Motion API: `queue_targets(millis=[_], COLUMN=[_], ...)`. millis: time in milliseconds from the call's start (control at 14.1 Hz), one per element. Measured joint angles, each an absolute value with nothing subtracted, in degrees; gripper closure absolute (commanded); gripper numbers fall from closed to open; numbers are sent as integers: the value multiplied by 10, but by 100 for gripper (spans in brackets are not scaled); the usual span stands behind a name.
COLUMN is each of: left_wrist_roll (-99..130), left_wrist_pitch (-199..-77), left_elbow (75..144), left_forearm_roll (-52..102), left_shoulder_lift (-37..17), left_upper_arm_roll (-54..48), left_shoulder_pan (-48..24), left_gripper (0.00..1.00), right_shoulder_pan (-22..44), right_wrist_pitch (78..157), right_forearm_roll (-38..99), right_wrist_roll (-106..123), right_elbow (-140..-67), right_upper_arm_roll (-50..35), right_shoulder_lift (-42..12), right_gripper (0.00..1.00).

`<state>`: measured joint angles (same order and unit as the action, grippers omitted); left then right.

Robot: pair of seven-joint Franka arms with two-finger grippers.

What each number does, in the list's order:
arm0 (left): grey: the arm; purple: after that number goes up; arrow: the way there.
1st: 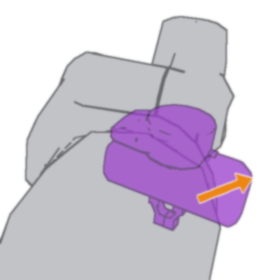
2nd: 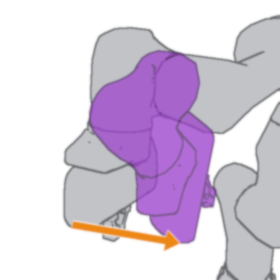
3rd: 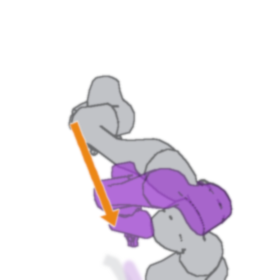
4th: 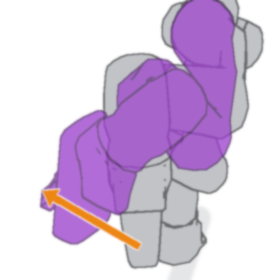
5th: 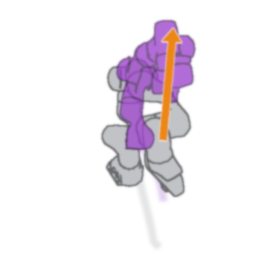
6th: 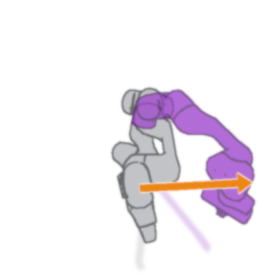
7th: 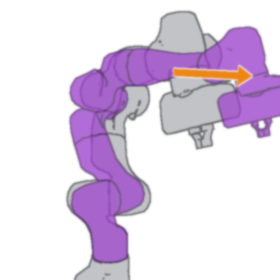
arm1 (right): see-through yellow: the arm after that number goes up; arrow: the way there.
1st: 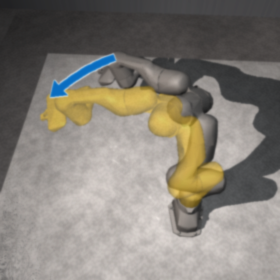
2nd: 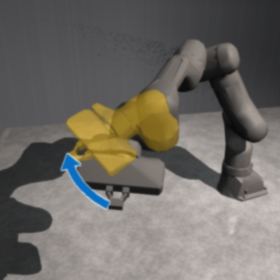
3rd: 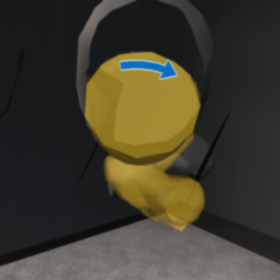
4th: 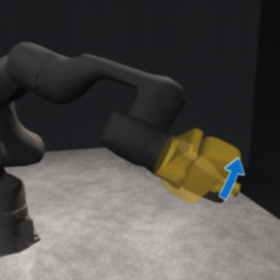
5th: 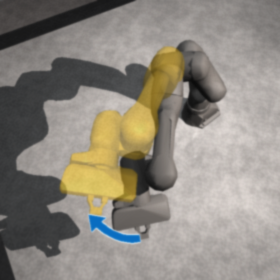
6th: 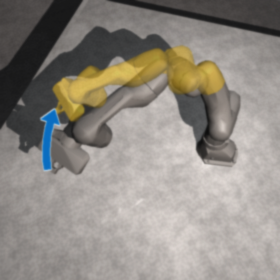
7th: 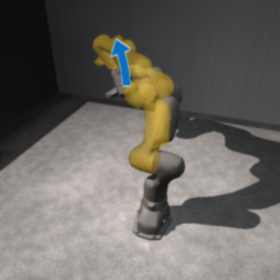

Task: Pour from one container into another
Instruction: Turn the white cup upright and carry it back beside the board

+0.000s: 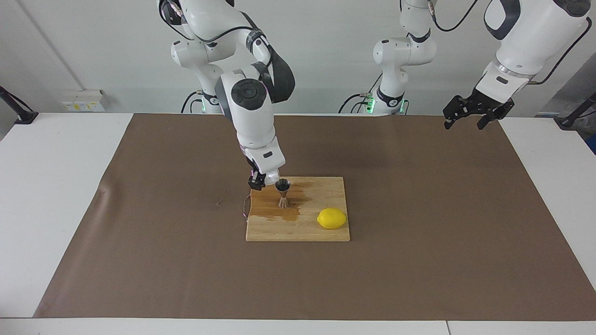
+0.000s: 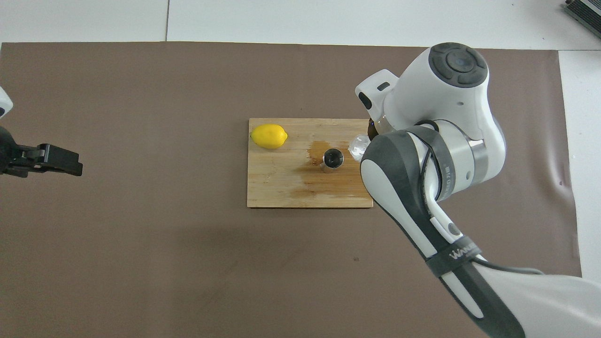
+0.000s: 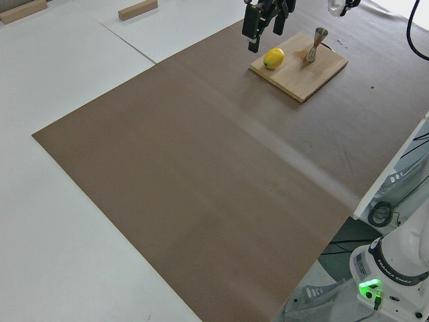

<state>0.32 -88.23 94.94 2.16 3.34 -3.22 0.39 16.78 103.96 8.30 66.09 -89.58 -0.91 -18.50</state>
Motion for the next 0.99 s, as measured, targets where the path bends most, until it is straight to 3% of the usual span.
queue_targets(millis=[284,711,995], left_wrist_roll=[3,3,3], left_wrist_pitch=[-882,-882,-882], left_elbow=[949,949,949], left_forearm_roll=[22,22,22], left_shoulder_lift=[33,33,33], left_upper_arm_roll=[-32,-32,-32], left_shoulder_pan=[4,4,4], left_gripper=[0,0,0], right_shoulder_pan=[108,31,6], right_wrist_pitch=[1058,1203,1263], right_forearm_roll=[110,225,300], right_wrist_roll=[774,960,1075], right_elbow=[-928,-1093,-1163], right_upper_arm_roll=[-9,-8,-8], right_shoulder_lift=[-182,-151,-145], right_gripper=[62,62,62])
